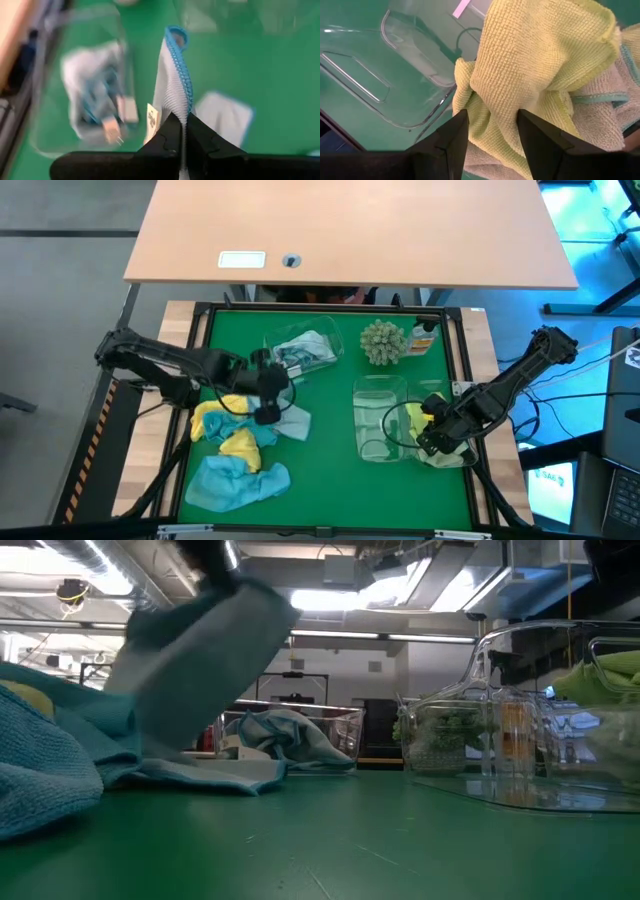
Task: Sort microfiber towel by color & place in baskets
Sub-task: Put the top blue towel into the top transparent bin
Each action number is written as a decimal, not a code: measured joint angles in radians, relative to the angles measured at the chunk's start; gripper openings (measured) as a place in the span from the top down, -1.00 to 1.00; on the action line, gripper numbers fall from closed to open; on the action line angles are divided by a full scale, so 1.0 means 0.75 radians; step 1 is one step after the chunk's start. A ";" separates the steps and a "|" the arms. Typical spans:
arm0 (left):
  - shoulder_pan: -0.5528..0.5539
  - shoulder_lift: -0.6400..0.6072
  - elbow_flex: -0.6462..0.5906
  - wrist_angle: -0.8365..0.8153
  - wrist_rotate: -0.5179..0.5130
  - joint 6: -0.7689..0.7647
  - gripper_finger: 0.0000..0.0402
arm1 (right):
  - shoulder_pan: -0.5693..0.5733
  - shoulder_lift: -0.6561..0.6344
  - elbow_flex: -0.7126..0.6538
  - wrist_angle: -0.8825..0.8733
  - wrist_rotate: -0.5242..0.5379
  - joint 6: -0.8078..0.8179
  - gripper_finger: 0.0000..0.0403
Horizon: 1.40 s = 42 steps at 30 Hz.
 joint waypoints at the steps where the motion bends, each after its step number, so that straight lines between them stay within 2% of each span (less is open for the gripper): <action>1: 0.018 0.000 0.033 0.003 -0.010 0.027 0.99 | 0.000 0.000 0.000 -0.001 0.007 0.000 0.15; 9: 0.192 -0.001 0.252 0.119 -0.055 0.232 1.00 | 0.000 0.000 0.000 0.000 0.017 -0.001 0.15; 18: 0.362 -0.001 0.403 0.374 -0.012 0.414 1.00 | 0.000 0.001 0.000 0.000 0.017 -0.001 0.15; 24: 0.460 -0.001 0.455 0.550 0.088 0.485 1.00 | 0.000 0.001 0.000 0.000 0.031 -0.002 0.15; 30: 0.563 -0.001 0.476 0.675 0.089 0.588 1.00 | 0.000 0.001 0.000 0.000 0.031 -0.002 0.15; 42: 0.763 0.000 0.476 0.700 0.091 0.598 1.00 | 0.000 0.002 0.000 0.000 0.031 -0.002 0.15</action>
